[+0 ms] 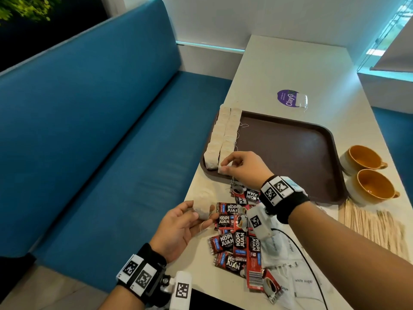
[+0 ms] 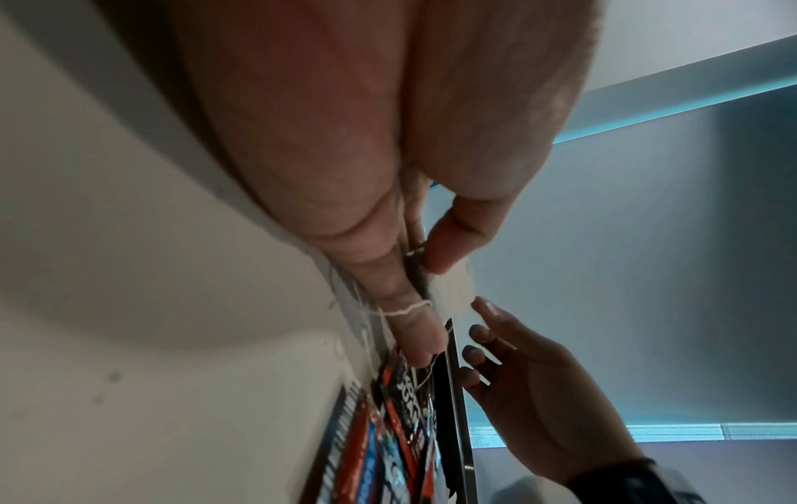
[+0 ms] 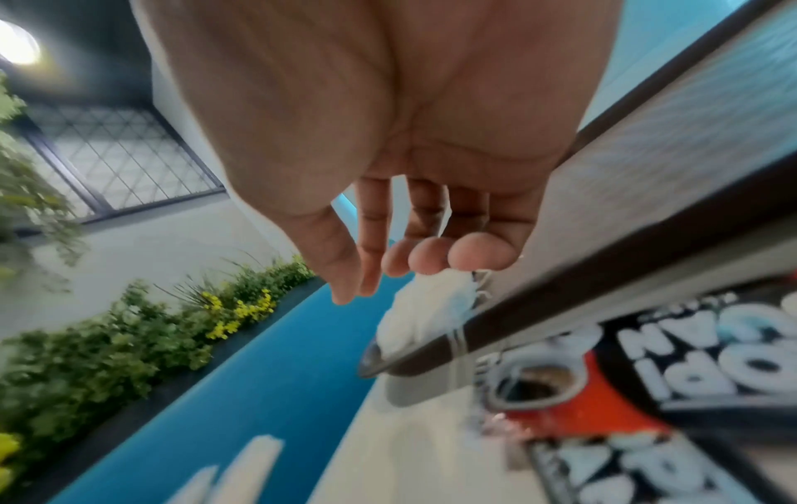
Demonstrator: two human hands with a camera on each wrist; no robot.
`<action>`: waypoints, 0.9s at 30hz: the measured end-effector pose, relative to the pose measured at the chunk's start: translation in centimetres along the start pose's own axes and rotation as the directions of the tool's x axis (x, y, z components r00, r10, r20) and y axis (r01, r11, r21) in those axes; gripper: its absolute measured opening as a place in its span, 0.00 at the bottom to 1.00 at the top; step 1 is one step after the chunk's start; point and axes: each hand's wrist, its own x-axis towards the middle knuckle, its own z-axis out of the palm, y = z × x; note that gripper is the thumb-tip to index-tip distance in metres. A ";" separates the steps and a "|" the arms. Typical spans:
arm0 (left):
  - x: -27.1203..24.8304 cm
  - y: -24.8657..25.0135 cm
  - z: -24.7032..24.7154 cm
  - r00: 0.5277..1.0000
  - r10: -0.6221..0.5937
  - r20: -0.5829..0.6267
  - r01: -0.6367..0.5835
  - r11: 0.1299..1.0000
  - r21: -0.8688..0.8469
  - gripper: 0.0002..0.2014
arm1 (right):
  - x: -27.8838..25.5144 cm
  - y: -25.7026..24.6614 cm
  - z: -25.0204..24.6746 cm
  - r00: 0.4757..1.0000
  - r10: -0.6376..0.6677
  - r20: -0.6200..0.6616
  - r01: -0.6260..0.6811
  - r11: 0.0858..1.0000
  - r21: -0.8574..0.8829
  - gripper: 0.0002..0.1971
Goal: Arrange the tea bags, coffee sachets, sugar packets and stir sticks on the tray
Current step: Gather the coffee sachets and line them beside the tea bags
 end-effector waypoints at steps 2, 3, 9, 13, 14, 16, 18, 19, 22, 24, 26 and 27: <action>0.1 -0.2 0.0 1.000 0.023 -0.019 -0.023 1.000 0.009 0.20 | -1.7 -0.7 0.3 0.998 -0.042 0.056 0.040 0.999 0.029 0.05; 0.1 -0.2 0.1 0.999 0.036 -0.022 -0.036 0.999 0.025 0.19 | -2.6 -1.1 0.5 0.995 -0.057 0.083 0.054 0.998 0.030 0.06; -0.2 -0.3 0.6 0.995 0.087 -0.045 -0.084 0.994 0.071 0.21 | -6.3 -0.8 3.5 0.991 -0.011 0.136 0.010 1.000 0.009 0.13; -0.4 -0.2 0.8 0.993 0.099 -0.064 -0.092 0.991 0.100 0.24 | -7.1 0.1 4.8 0.996 0.000 0.084 -0.006 0.997 0.071 0.11; -0.4 -0.3 0.9 0.992 0.104 -0.071 -0.097 0.990 0.101 0.23 | -7.3 0.3 4.9 0.996 -0.006 0.086 -0.002 0.996 0.084 0.09; -0.4 -0.4 1.1 0.990 0.116 -0.081 -0.109 0.990 0.095 0.22 | -7.6 0.5 4.9 0.997 -0.002 0.083 -0.005 0.996 0.092 0.05; -0.3 -0.5 1.0 0.988 0.125 -0.095 -0.117 0.989 0.087 0.21 | -7.6 0.5 4.4 0.997 0.014 0.076 -0.022 0.995 0.100 0.05; -0.2 -0.5 1.0 0.987 0.125 -0.102 -0.117 0.990 0.080 0.19 | -7.6 0.4 4.0 0.996 0.026 0.088 -0.036 0.992 0.120 0.05; -0.1 -0.6 0.8 0.988 0.114 -0.102 -0.106 0.991 0.083 0.13 | -7.0 -0.4 2.3 0.995 0.033 0.096 -0.052 0.978 0.204 0.06; -0.1 -0.6 0.9 0.988 0.114 -0.102 -0.103 0.989 0.108 0.14 | -5.9 -1.1 1.0 0.999 0.024 0.047 -0.033 0.976 0.215 0.05; -0.2 -0.5 0.9 0.987 0.120 -0.102 -0.107 0.986 0.127 0.14 | -3.9 -1.2 0.0 0.999 0.023 -0.024 -0.018 0.981 0.192 0.05; -0.2 -0.5 0.9 0.988 0.122 -0.099 -0.109 0.986 0.127 0.14 | -2.8 -1.2 -0.4 0.998 0.019 -0.052 -0.010 0.984 0.175 0.05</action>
